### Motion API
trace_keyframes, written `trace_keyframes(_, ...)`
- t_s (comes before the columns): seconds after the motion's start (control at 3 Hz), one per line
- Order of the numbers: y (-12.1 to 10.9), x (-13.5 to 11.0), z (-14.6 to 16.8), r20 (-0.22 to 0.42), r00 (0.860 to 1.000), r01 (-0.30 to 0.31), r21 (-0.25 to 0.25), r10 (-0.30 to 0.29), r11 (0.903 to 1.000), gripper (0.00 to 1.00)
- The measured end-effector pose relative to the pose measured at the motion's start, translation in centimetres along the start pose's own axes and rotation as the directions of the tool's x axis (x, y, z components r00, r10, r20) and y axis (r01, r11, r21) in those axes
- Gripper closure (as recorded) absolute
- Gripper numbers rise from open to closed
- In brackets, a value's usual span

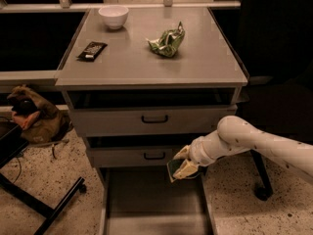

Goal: Pick sponge from bottom drawer and place on counter

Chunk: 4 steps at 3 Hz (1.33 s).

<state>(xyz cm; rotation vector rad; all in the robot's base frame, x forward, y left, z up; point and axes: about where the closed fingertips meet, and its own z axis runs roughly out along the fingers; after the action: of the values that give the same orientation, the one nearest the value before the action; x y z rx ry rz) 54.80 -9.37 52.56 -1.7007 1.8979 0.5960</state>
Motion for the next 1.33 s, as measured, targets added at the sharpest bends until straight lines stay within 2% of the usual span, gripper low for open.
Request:
trace_keyframes(0.33,-1.2,-1.7,-1.9,-0.023,1.000,0.020,0.009,-0.020,0.9998,1.00)
trace_keyframes(0.67,-2.9,-6.9,-7.3,-0.058,0.995,0.085,0.027,-0.083,0.9960,1.00)
trace_keyframes(1.0,-2.6,-12.8,-13.6,-0.118,0.985,0.132,0.030,-0.127,0.9909,1.00)
trace_keyframes(1.33,-0.6,-18.9,-19.9,-0.179,0.968,0.191,0.080,-0.175,0.9783,1.00)
